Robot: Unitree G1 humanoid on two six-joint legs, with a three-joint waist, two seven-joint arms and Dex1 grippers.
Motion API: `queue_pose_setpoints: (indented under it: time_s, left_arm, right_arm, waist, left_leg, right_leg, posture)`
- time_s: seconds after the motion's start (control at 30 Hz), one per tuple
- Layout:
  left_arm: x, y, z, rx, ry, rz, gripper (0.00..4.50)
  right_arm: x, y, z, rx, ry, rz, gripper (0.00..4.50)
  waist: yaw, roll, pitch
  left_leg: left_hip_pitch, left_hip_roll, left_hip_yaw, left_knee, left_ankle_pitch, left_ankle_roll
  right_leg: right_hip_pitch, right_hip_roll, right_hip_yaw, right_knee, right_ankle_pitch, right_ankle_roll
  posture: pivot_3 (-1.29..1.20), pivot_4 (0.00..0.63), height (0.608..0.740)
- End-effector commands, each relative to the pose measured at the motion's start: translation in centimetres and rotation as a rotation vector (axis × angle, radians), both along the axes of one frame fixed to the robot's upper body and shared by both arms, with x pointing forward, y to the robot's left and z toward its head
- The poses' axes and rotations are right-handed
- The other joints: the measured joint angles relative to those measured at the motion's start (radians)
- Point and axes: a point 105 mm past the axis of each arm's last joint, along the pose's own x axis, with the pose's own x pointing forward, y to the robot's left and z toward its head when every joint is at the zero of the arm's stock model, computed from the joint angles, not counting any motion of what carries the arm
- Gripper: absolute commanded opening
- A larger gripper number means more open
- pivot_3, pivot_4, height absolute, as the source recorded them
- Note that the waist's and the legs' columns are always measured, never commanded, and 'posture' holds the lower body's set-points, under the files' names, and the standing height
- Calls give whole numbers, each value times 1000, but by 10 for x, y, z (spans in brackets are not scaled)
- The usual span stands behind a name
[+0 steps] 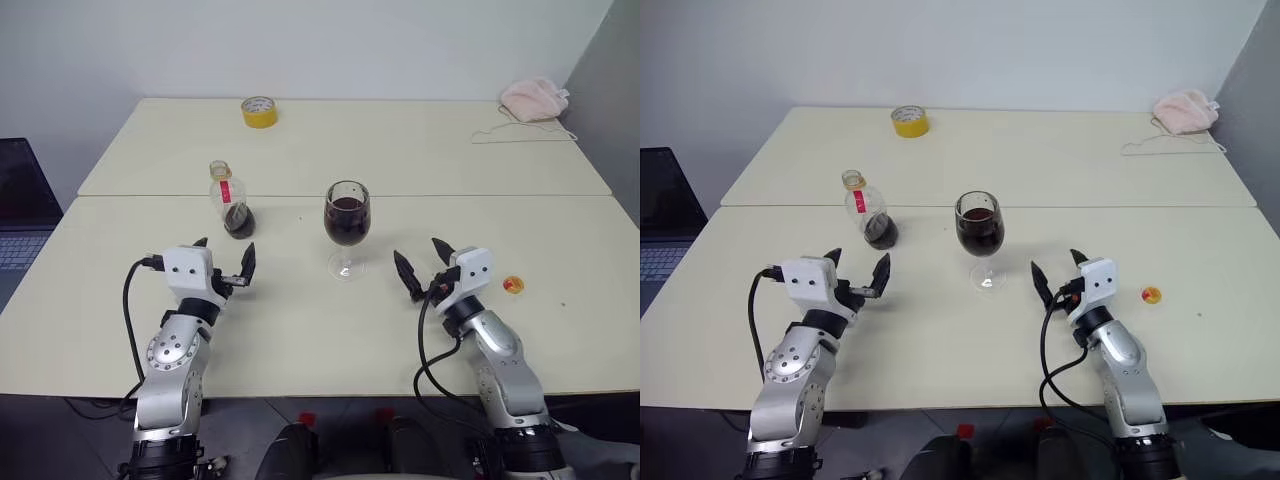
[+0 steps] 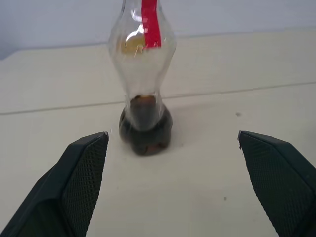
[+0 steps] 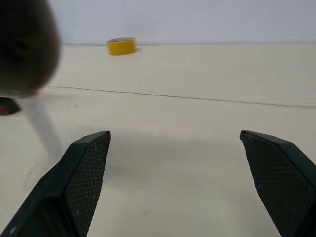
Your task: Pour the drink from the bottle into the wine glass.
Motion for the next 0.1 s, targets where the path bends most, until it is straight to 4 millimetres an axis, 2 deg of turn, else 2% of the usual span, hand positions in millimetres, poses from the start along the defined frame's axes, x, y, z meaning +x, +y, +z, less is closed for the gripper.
queue_pose_setpoints:
  time_s: [0.03,0.1]
  left_arm:
    - [2,2,6,-8,-51,17,4459]
    - [3,-1,7,4,-66,2,4459]
  right_arm:
    - [7,-6,10,4,-66,-59,4500]
    - [9,-5,9,5,-69,-65,4500]
  waist:
    - [0,0,0]
    - [0,0,0]
  left_leg:
    - [0,0,0,0,0,0]
    - [0,0,0,0,0,0]
  right_leg:
    - [0,0,0,0,0,0]
    - [0,0,0,0,0,0]
  posture:
    - [0,150,740]
    - [0,150,740]
